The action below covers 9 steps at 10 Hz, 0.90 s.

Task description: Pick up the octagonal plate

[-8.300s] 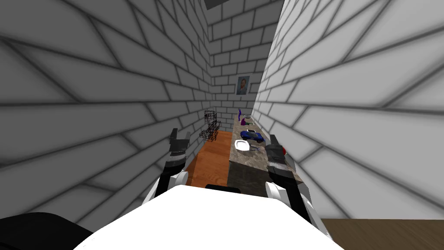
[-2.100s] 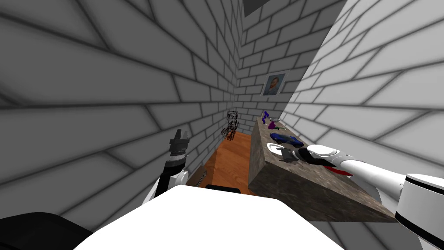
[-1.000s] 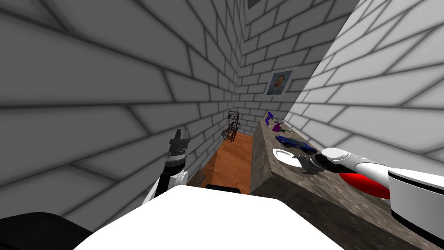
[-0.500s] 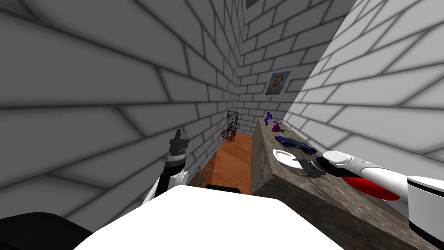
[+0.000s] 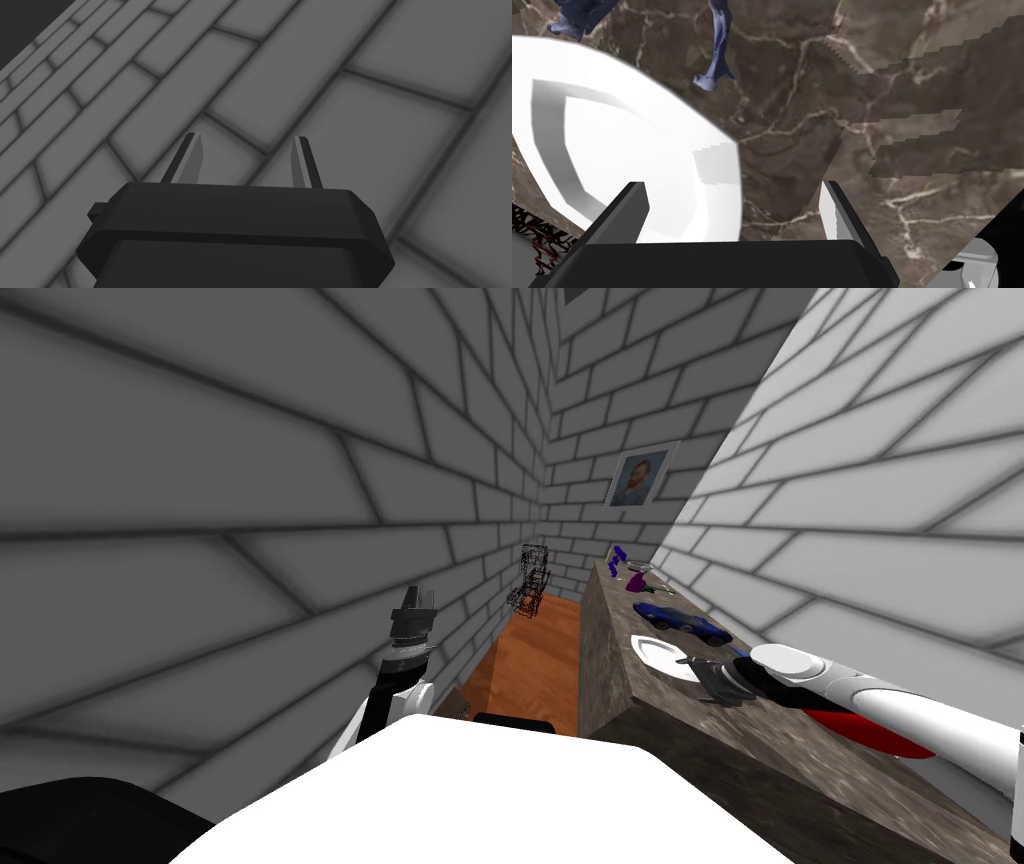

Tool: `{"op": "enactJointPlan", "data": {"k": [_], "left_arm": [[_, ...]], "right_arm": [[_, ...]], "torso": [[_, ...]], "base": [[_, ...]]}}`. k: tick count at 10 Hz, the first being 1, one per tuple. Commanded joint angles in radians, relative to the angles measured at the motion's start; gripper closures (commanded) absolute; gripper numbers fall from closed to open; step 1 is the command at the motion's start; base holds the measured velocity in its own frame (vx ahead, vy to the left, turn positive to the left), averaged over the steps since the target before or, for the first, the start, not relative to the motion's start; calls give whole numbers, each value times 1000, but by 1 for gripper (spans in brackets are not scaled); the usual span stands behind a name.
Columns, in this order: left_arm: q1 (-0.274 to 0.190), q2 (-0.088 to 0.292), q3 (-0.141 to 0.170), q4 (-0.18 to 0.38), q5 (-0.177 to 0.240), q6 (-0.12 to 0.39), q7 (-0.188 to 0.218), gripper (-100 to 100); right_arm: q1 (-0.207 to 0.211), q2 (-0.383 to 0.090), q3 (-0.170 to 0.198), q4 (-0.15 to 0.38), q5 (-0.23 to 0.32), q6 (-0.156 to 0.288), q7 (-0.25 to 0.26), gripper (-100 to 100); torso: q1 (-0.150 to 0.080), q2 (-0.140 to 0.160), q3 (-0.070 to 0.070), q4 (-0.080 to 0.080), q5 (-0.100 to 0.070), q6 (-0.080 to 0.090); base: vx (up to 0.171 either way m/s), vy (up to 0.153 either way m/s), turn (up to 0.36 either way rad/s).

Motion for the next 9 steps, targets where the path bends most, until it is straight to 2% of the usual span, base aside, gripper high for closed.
{"op": "enactJointPlan", "data": {"k": [1,2,3,4,5,6,7,8,9], "left_arm": [[0,0,0,0,0,0,0,0],[0,0,0,0,0,0,0,0],[0,0,0,0,0,0,0,0],[0,0,0,0,0,0,0,0],[0,0,0,0,0,0,0,0],[0,0,0,0,0,0,0,0],[0,0,0,0,0,0,0,0],[0,0,0,0,0,0,0,0],[0,0,0,0,0,0,0,0]], "right_arm": [[32,-10,-35,-32,14,9,-11,-100],[72,-23,-72,-71,40,18,-22,-100],[81,-23,-86,-77,40,18,-22,-100],[121,-36,-123,-122,67,28,-34,-100],[129,-36,-137,-123,67,28,-34,-100],[169,-48,-175,-166,94,37,-45,-100],[177,-48,-188,-168,94,37,-45,-100],[217,-61,-226,-208,121,47,-56,-100],[225,-61,-240,-214,121,47,-56,-100]], "torso": [[0,0,0,0,0,0],[0,1,0,0,0,0],[-1,1,0,0,0,0],[-1,1,0,0,0,0],[0,0,0,0,0,0],[0,1,0,0,0,0],[0,1,0,0,0,0],[-1,1,0,0,0,0],[-1,0,0,0,0,0]], "base": [[48,12,-30],[53,0,-48],[50,-1,-29],[63,10,-42],[52,9,-31],[52,4,-47],[54,2,-30],[68,2,-50],[57,8,-29]]}}
